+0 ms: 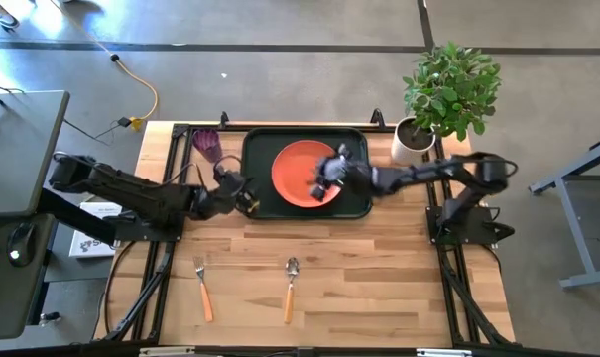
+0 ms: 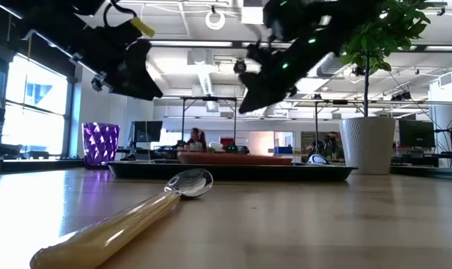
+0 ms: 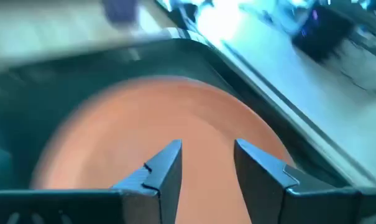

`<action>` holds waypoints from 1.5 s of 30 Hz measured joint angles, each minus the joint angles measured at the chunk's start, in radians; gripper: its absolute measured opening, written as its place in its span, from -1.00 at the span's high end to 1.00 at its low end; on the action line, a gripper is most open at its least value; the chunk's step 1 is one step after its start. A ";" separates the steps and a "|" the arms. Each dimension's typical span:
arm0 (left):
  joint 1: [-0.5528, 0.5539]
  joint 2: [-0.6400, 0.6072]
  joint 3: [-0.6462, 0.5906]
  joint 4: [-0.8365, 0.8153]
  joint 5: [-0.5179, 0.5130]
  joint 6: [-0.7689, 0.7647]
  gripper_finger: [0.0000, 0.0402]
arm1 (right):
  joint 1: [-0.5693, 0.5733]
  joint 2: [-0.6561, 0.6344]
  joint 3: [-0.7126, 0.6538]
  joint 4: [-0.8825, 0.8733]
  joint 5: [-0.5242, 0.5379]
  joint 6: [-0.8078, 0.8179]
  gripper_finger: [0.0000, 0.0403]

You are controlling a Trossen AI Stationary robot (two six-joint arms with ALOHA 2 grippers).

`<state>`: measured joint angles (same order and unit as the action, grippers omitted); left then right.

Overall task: Pick and place plate/cup/fork/spoon on tray
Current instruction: Put the orange spoon on the black serving tray to the left of the orange plate

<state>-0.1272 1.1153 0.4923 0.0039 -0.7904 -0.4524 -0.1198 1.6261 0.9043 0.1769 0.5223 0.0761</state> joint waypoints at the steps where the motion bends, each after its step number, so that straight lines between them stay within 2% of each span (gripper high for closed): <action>1: -0.016 0.001 0.000 -0.017 -0.001 -0.014 0.19 | 0.022 -0.030 -0.047 0.056 -0.008 0.010 0.32; 4: -0.053 0.001 0.000 -0.044 0.001 -0.048 0.19 | 0.065 -0.105 -0.157 0.173 -0.103 0.034 0.32; 9: -0.085 0.025 -0.007 -0.003 0.046 -0.062 0.19 | 0.094 -0.133 -0.280 0.372 -0.440 0.164 0.32; 11: -0.090 0.053 -0.007 0.048 0.049 -0.056 0.19 | 0.110 -0.116 -0.307 0.467 -0.501 0.192 0.32; 14: -0.092 0.132 -0.007 0.197 0.051 -0.014 0.19 | 0.133 -0.084 -0.318 0.524 -0.507 0.179 0.32; 19: -0.091 0.311 -0.006 0.490 0.217 0.108 0.19 | 0.151 -0.061 -0.317 0.554 -0.505 0.127 0.32; 21: -0.090 0.358 -0.006 0.533 0.260 0.127 0.19 | 0.152 -0.055 -0.317 0.562 -0.501 0.130 0.32; 25: -0.077 0.387 0.009 0.534 0.250 0.124 0.19 | 0.151 -0.026 -0.314 0.588 -0.508 0.224 0.32; 29: -0.074 0.386 0.009 0.558 0.228 0.144 0.19 | 0.147 0.038 -0.269 0.540 -0.517 0.265 0.32; 32: -0.061 0.384 0.010 0.653 0.169 0.294 0.19 | 0.146 0.106 -0.211 0.495 -0.463 0.304 0.32; 34: -0.029 0.383 0.010 0.712 0.134 0.410 0.19 | 0.133 0.156 -0.151 0.426 -0.444 0.312 0.32; 37: 0.032 0.328 0.011 0.756 0.156 0.458 0.19 | 0.106 0.215 -0.026 0.248 -0.470 0.317 0.32; 42: 0.132 0.205 -0.007 0.596 0.234 0.495 0.19 | 0.123 0.265 0.195 -0.090 -0.456 0.287 0.32; 45: 0.187 0.113 -0.009 0.462 0.313 0.446 0.19 | 0.156 0.275 0.265 -0.200 -0.420 0.258 0.32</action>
<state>0.0603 1.2282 0.4835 0.4660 -0.4772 -0.0067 0.0357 1.9006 1.1694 -0.0228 0.1018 0.3341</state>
